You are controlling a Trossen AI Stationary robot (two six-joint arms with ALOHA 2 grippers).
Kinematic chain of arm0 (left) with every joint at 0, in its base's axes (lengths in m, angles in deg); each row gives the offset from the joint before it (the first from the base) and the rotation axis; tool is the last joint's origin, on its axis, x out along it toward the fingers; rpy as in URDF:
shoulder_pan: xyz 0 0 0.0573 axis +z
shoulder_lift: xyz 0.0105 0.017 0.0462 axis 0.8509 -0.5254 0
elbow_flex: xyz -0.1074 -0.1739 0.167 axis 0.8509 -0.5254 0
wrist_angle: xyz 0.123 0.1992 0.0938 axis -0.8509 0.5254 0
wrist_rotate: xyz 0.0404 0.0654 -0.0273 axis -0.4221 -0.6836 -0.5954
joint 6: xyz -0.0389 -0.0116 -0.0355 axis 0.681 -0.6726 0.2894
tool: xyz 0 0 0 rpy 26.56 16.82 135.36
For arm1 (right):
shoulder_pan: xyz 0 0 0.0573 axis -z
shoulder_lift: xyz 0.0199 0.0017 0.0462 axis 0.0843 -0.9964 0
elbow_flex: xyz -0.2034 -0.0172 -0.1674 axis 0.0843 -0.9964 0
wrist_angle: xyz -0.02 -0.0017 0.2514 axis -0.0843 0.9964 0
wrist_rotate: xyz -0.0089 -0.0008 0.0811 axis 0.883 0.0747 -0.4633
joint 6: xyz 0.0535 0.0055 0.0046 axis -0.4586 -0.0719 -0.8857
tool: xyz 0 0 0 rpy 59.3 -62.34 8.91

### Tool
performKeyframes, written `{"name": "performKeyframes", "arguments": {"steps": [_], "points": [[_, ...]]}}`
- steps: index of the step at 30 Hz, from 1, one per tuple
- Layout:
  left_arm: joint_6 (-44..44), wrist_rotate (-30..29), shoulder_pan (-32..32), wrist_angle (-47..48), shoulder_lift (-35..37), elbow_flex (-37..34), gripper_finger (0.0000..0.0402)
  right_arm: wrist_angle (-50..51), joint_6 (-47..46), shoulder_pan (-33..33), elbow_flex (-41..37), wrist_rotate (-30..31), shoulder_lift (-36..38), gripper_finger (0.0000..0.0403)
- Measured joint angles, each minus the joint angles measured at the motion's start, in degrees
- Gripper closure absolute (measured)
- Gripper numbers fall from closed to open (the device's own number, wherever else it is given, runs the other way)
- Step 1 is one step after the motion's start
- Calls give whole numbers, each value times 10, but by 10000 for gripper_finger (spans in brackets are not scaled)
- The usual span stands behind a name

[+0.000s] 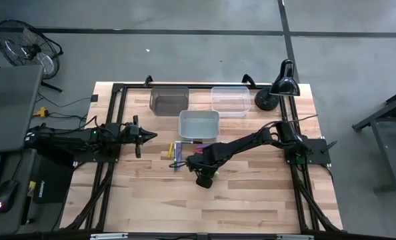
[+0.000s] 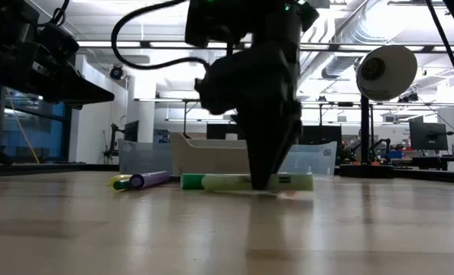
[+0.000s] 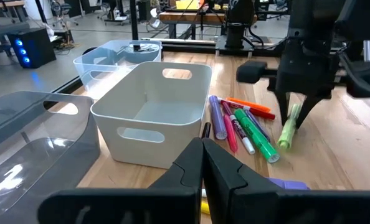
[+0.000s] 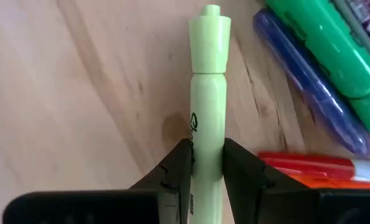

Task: Pick & Place Markers
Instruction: Put the light green highlighter into the transparent bin

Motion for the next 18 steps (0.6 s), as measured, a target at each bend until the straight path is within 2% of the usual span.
{"name": "performKeyframes", "arguments": {"steps": [7,18], "points": [[0,0,0,0,0,0,401,18,10,2,2,6,15,335],[0,0,0,0,0,0,401,137,20,1,2,34,23,335]]}}
